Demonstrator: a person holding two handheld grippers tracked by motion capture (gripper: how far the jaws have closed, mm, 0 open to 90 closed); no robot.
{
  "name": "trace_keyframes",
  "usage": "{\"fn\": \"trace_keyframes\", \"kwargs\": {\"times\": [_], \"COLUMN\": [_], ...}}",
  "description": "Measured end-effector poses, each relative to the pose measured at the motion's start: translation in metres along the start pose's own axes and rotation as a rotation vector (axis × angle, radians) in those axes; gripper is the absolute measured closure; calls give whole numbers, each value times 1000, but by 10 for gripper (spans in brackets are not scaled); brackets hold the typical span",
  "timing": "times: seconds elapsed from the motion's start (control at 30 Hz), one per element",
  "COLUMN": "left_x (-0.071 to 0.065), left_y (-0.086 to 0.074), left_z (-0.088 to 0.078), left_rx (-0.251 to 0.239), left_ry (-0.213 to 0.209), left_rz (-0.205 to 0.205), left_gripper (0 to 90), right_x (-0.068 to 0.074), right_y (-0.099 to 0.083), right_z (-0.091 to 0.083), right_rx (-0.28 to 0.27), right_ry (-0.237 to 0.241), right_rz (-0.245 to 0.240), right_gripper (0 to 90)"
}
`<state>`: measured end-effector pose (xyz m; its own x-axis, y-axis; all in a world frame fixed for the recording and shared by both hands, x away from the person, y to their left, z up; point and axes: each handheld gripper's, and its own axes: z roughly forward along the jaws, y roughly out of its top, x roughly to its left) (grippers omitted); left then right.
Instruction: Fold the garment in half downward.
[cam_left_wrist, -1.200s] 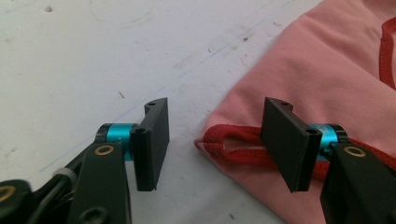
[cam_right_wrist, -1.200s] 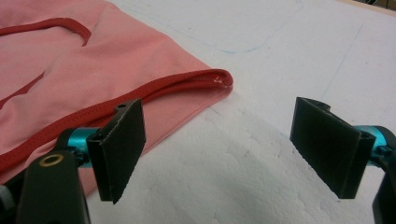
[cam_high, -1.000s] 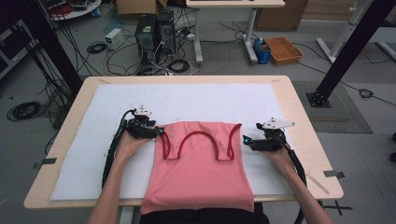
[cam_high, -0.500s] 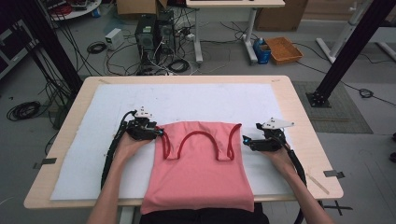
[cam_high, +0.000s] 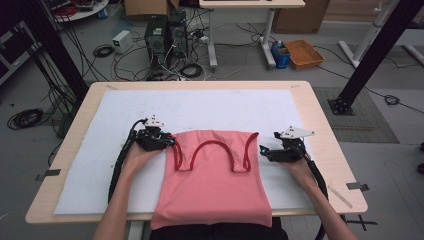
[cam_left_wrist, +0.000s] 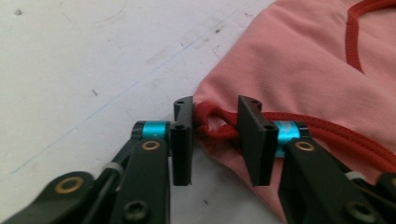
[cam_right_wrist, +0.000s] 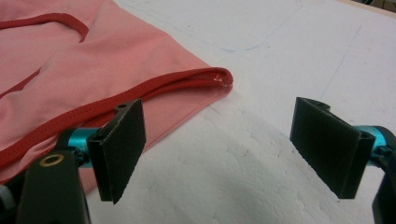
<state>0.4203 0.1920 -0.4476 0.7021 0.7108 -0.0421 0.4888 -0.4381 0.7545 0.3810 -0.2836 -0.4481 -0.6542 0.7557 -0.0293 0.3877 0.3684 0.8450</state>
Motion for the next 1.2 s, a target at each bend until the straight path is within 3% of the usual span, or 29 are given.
{"fn": "trace_keyframes", "kwargs": {"times": [0.27,0.4,0.6,0.7,0.77,0.8,0.93,1.2], "left_x": [-1,0,1,1,1,1,1,1], "left_y": [0,0,-1,-1,-1,-1,-1,-1], "left_z": [0,0,0,0,0,0,0,0], "left_rx": [-1,-4,-11,-10,-11,-11,-11,-11], "left_ry": [-6,-12,-19,-19,-21,-21,-25,-23], "left_rz": [12,-4,-10,-8,-8,-7,-3,5], "left_gripper": [774,794,794,793,792,792,792,791], "right_x": [2,1,-1,-3,-6,-7,-7,-7], "right_y": [0,1,1,1,2,4,17,45], "right_z": [0,2,2,2,2,2,6,35], "right_rx": [7,15,22,17,11,9,-7,35], "right_ry": [-17,-18,-30,-11,29,47,57,34], "right_rz": [-14,-18,13,34,79,100,104,123], "right_gripper": [182,185,243,268,268,266,265,307]}}
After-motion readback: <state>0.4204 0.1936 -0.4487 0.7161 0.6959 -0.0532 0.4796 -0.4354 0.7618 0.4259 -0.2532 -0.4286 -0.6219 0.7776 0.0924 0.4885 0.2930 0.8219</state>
